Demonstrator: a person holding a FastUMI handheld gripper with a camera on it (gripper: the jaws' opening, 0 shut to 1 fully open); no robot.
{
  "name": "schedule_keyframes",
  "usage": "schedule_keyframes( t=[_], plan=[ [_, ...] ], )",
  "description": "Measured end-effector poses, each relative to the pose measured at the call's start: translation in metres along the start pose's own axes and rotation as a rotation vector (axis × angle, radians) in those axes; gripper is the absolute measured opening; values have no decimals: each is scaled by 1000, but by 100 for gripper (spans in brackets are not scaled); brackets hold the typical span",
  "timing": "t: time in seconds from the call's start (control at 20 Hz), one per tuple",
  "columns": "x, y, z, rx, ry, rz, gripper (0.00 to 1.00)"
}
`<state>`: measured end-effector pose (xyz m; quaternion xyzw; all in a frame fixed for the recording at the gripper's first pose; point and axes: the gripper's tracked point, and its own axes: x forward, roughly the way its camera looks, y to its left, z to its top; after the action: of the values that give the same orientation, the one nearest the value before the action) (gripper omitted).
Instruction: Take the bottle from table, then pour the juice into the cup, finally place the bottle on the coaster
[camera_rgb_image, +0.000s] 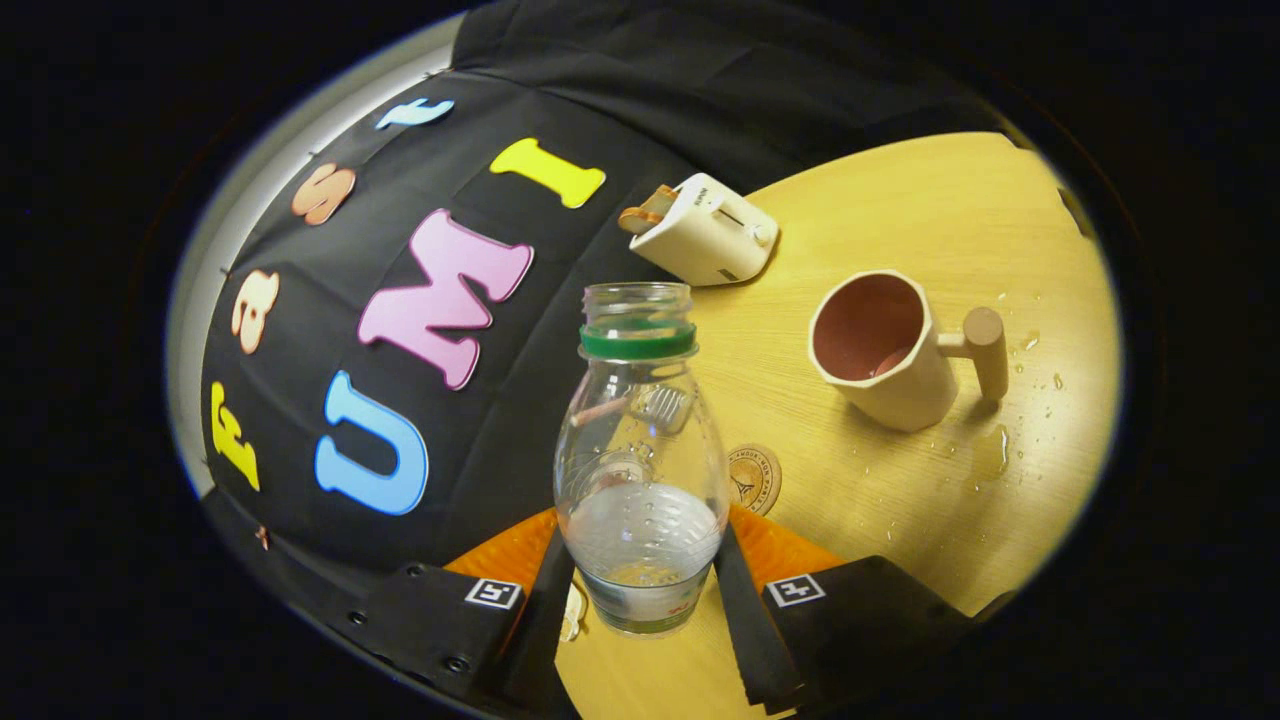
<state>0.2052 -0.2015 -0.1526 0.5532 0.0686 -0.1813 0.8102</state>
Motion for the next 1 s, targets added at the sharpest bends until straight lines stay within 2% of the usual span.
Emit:
schedule_keyframes(
  t=[0.3,0.65,1.0],
  plan=[
    [22,-30,21,155,7,-48,73],
    [29,-27,8,266,90,-47,73],
    [32,-32,2,446,97,-82,73]
  ],
)
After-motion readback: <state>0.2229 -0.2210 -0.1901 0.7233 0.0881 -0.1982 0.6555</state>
